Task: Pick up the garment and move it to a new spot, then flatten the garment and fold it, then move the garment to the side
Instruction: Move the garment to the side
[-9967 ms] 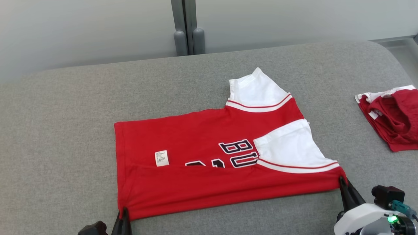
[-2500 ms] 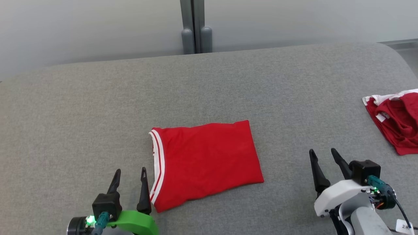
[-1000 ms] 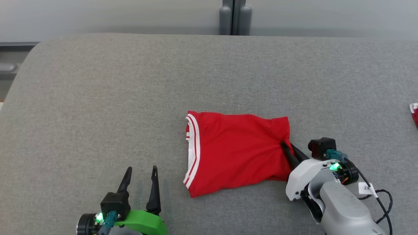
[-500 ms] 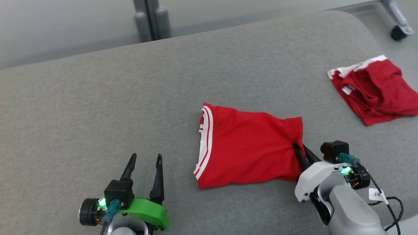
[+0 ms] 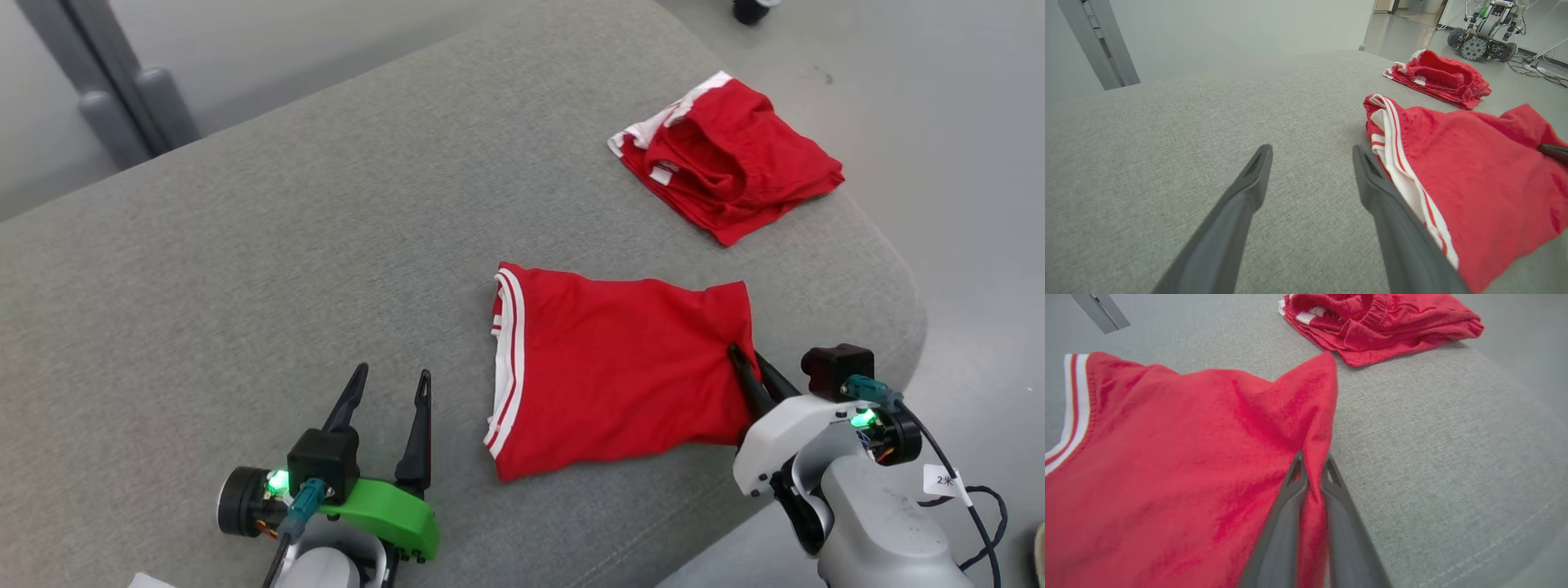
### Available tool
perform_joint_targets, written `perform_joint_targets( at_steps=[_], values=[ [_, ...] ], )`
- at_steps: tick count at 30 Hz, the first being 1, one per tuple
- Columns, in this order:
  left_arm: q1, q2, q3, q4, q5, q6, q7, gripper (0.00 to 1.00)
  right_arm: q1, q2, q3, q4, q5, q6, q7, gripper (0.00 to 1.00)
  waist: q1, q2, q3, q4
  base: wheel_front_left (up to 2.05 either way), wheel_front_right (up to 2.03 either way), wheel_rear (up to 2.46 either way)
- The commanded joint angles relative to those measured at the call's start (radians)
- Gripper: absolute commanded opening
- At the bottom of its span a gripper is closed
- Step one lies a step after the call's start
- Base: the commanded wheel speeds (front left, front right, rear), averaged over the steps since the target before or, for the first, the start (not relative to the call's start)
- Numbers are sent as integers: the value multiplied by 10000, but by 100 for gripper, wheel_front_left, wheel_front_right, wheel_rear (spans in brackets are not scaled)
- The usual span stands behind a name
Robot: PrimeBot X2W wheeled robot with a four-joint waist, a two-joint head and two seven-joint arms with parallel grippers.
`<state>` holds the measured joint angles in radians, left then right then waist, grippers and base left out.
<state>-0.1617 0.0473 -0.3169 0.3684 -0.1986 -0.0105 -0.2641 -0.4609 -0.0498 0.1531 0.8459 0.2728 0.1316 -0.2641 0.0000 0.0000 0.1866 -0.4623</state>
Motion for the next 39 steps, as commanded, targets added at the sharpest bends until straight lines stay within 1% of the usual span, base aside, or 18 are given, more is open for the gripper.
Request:
perform_joint_targets(
  at_steps=[1,4,7,10,12,16,19,23,24,25,26,29,30,32,36,39],
  values=[
    [-214,73,24,60,42,-61,5,100,-157,-30,-9,-103,23,-22,3,0,0,0,343,-590,0,0,0],
    [-266,73,33,138,70,-96,5,100,-452,-22,181,-174,-106,-22,3,0,0,0,430,-580,0,0,0],
    [-302,71,79,161,110,-116,5,100,-999,-37,312,-114,112,-20,3,0,0,0,556,-484,0,0,0],
    [-418,74,89,278,269,-160,5,100,-1912,-49,418,128,-179,-20,3,0,0,0,800,-233,0,0,0],
    [-487,71,110,344,392,-229,5,100,-2616,-196,461,409,-343,-22,5,0,0,0,959,-47,0,0,0],
    [-658,71,123,418,494,-311,5,100,-4099,-785,-1,1123,-540,-22,16,0,0,0,1254,421,0,0,0],
    [-825,68,79,488,486,-364,5,100,-4988,-1614,-699,1946,-983,-22,31,0,0,0,1438,850,0,0,0],
    [-883,68,102,529,559,-398,5,100,-5671,-2598,-1582,2862,-1840,-22,23,0,0,0,1528,1200,0,0,0],
    [-886,68,119,544,570,-396,5,100,-5744,-2777,-1799,3022,-2012,-22,18,30,0,0,1536,1250,0,0,0],
    [-883,70,140,580,566,-351,5,100,-5802,-2952,-2145,3137,-2177,-22,8,91,0,0,1540,1313,0,0,0],
    [-881,70,154,602,566,-318,5,100,-5823,-3021,-2418,3197,-2314,-20,2,100,0,0,1541,1344,0,0,0],
    [-875,71,216,538,560,-253,5,100,-5618,-2954,-3189,2912,-2760,-20,-8,100,0,0,1547,1394,0,0,0],
    [-864,71,228,528,564,-247,5,100,-5508,-2883,-3291,2795,-2883,-20,-7,100,0,0,1545,1392,0,0,0],
    [-819,71,310,506,582,-231,5,100,-5211,-2577,-3590,2198,-3122,-20,-10,100,0,0,1522,1375,0,0,0],
    [-735,71,535,439,619,-131,5,100,-4532,-1744,-3858,494,-3186,-20,-11,100,0,0,1368,1379,0,0,0],
    [-607,70,805,362,607,-42,5,100,-3825,-1075,-3745,-1048,-2845,-20,-14,100,0,0,1208,1481,0,0,0]
  ],
)
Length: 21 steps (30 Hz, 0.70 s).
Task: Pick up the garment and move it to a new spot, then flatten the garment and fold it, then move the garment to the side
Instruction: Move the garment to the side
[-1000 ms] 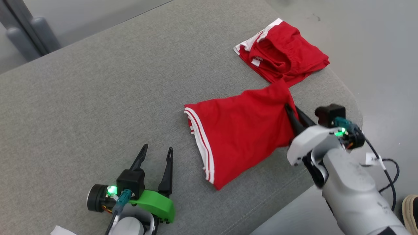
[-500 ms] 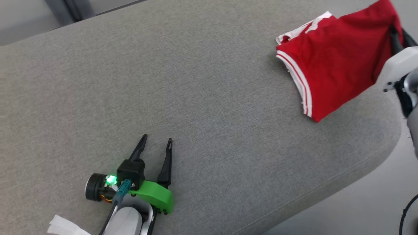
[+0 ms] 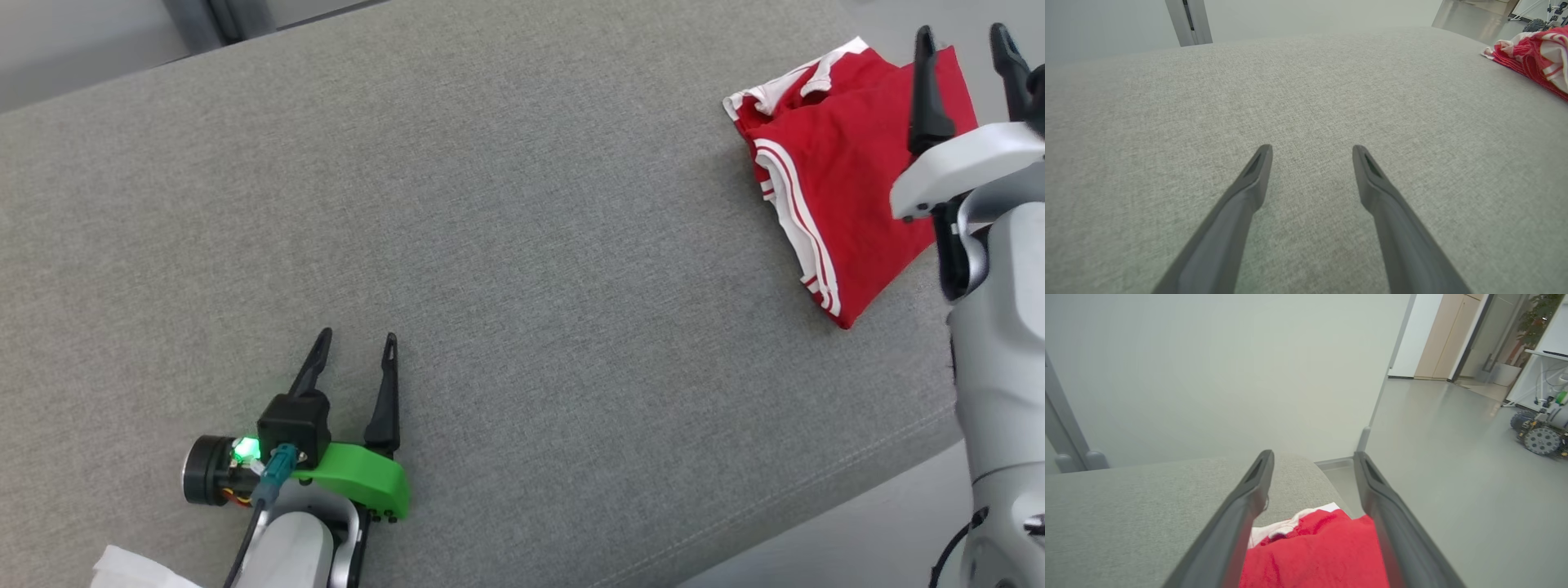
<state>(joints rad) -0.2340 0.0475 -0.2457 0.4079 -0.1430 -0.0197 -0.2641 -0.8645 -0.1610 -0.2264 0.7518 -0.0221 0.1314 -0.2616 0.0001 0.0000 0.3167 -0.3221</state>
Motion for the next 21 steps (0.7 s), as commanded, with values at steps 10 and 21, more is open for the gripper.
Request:
perform_joint_targets(
  at_steps=[10,21],
  values=[
    [414,63,1081,-510,2,354,4,100,2295,977,1123,-3381,1181,-18,-39,100,-1,0,-652,960,0,0,0],
    [790,56,1874,-1316,-102,700,5,100,4088,1077,2088,-3743,2061,-18,-39,100,-1,0,-1225,2142,0,0,0]
  ],
)
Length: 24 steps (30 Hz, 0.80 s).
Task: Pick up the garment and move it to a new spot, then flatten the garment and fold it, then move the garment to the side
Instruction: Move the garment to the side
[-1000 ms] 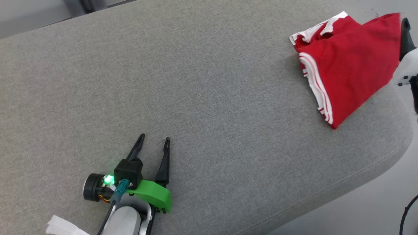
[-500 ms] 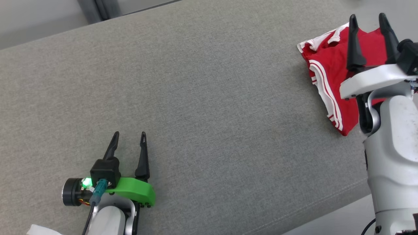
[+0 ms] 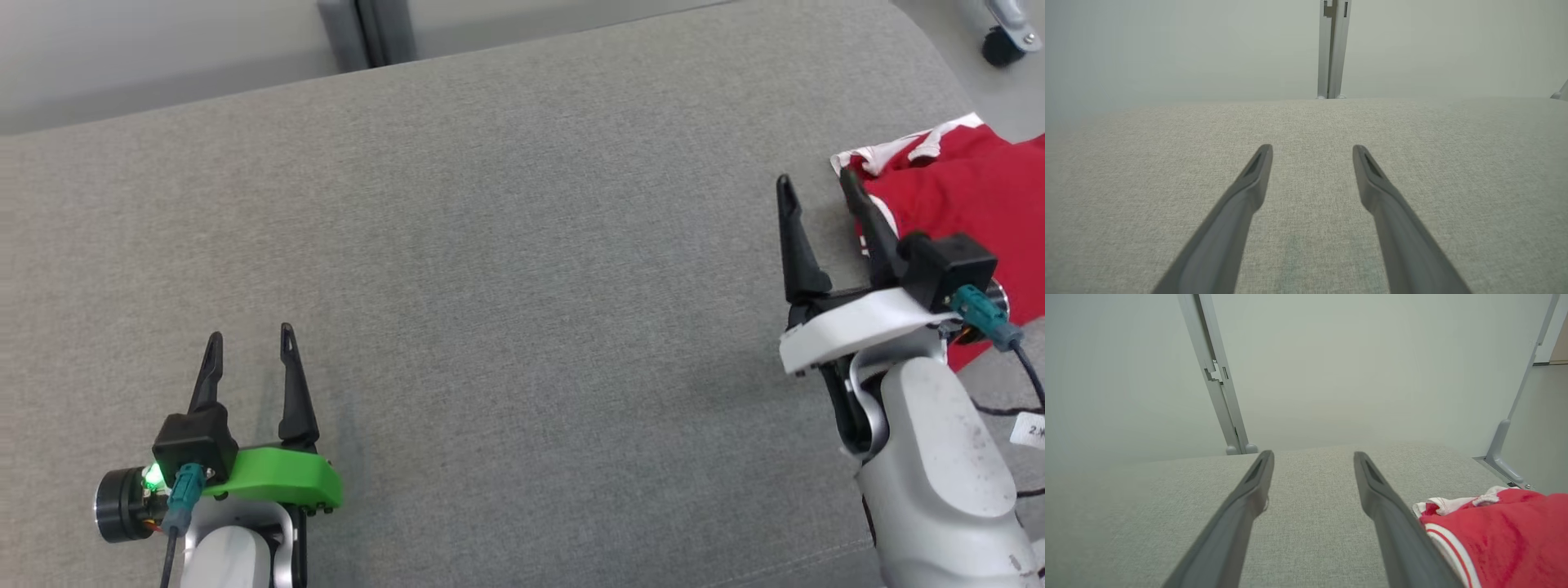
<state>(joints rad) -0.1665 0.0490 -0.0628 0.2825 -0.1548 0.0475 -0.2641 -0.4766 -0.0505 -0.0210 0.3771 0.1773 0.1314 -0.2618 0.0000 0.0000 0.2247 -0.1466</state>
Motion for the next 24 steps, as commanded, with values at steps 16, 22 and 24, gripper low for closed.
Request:
perform_joint_targets(
  at_steps=[16,22,24],
  values=[
    [1489,42,422,-336,-520,-210,6,100,2093,-29,529,167,356,-18,-39,100,0,0,-1432,1108,0,0,0],
    [1879,42,454,-254,-592,-232,6,100,2621,-30,642,146,515,-18,-39,100,0,0,-1747,1257,0,0,0],
    [1995,42,455,-222,-613,-243,6,100,2754,-30,646,139,570,-18,-38,100,0,0,-1846,1295,0,0,0]
  ],
)
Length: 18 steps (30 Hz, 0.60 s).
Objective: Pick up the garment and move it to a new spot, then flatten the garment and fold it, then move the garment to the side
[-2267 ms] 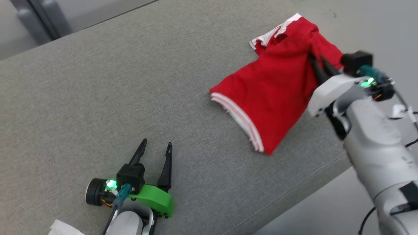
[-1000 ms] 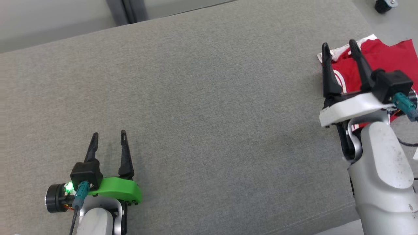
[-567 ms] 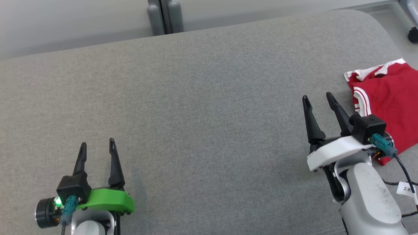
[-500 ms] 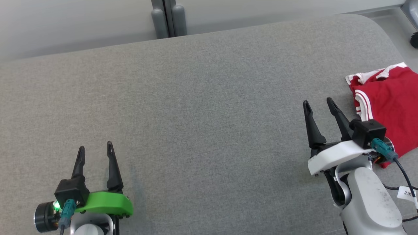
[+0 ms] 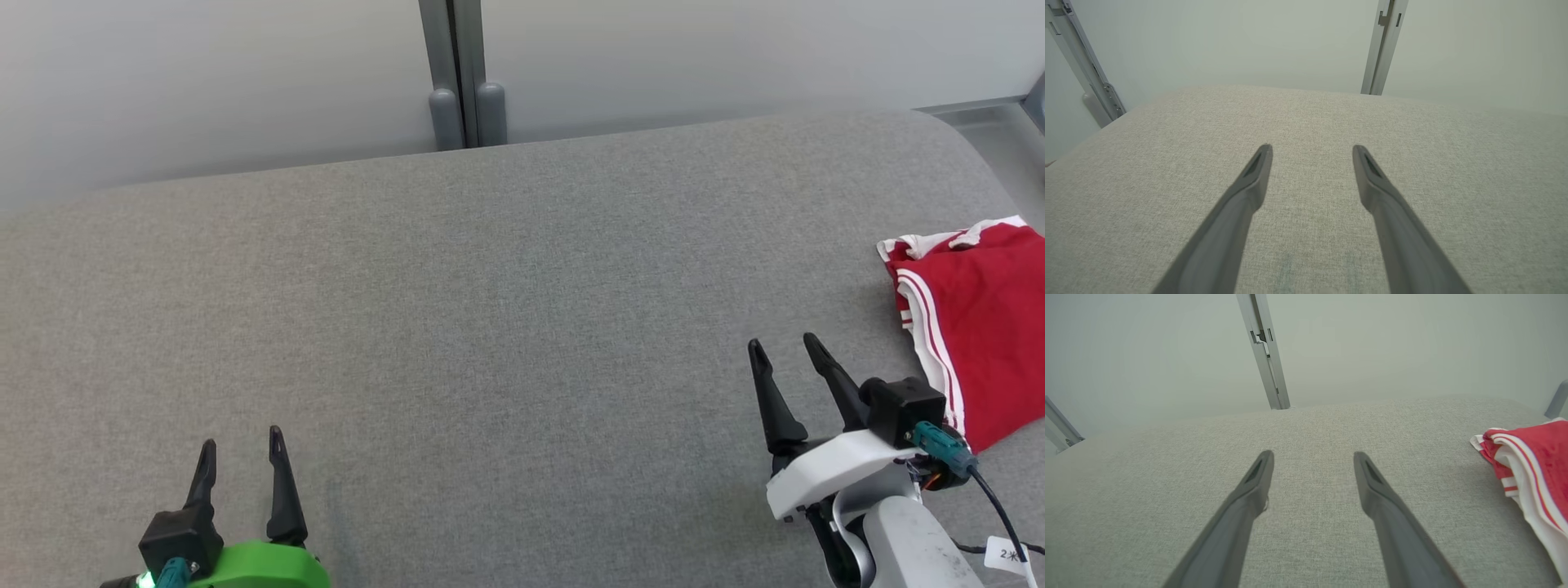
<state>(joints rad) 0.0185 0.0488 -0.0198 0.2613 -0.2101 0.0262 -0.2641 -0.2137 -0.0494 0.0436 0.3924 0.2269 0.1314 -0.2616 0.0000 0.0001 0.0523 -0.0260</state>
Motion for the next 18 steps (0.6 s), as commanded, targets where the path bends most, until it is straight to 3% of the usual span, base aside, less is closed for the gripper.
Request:
perform_joint_targets(
  at_steps=[1,7,8,12,18],
  values=[
    [195,44,22,-5,-65,-34,6,100,176,-43,4,-17,76,-18,-41,100,0,-1,-157,101,0,0,0],
    [421,44,-23,27,-148,-52,6,100,304,-41,-33,24,159,-18,-42,100,0,-1,-288,152,0,0,0],
    [295,0,-40,33,-131,-12,0,0,185,0,-23,13,119,0,0,0,0,-1,-286,147,0,0,0],
    [344,-46,-61,375,-232,-17,29,0,356,59,-27,298,176,0,44,0,0,-1,-293,151,0,0,0],
    [160,-40,97,382,-1365,-146,379,0,366,52,-199,193,1299,-1,392,0,0,-1,-303,156,0,0,0]
  ],
)
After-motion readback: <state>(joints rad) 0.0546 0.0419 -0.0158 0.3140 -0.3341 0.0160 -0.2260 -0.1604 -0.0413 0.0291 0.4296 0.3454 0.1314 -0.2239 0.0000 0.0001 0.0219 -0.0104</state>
